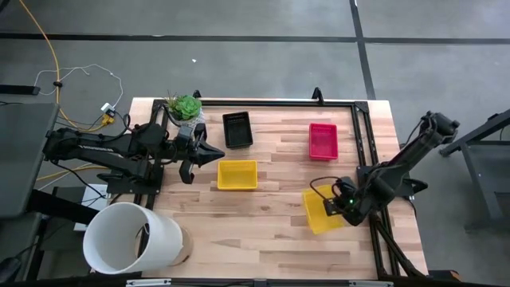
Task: Stack baskets by color
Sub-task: Stack the yellow bin on the top of the yellow bin
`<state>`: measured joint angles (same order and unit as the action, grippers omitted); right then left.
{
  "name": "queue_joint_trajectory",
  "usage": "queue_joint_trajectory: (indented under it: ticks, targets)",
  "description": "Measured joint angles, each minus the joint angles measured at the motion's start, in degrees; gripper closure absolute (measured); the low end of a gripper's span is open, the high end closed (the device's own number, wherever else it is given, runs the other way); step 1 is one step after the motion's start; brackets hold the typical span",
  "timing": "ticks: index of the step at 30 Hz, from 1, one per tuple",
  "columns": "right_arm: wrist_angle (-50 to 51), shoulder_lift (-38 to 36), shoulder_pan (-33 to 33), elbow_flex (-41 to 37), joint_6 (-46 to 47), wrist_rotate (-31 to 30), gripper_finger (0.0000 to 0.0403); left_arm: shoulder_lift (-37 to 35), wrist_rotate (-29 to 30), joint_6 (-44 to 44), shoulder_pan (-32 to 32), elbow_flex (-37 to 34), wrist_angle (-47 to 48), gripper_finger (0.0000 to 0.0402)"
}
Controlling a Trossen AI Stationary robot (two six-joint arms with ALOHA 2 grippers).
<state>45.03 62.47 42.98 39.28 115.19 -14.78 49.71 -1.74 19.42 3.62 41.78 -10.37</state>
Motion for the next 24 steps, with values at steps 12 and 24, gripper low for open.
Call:
queue_joint_trajectory:
  ticks: [12,24]
  targets:
    - [3.2,-0.2,-9.9,14.1,-34.4,-10.1,0.0403,0.0,0.0,0.6,0.0,0.0,-0.1,0.0401]
    - [2.6,2.4,-16.9,21.6,-60.6,-11.5,0.0403,0.0,0.0,0.5,0.0,0.0,-0.1,0.0401]
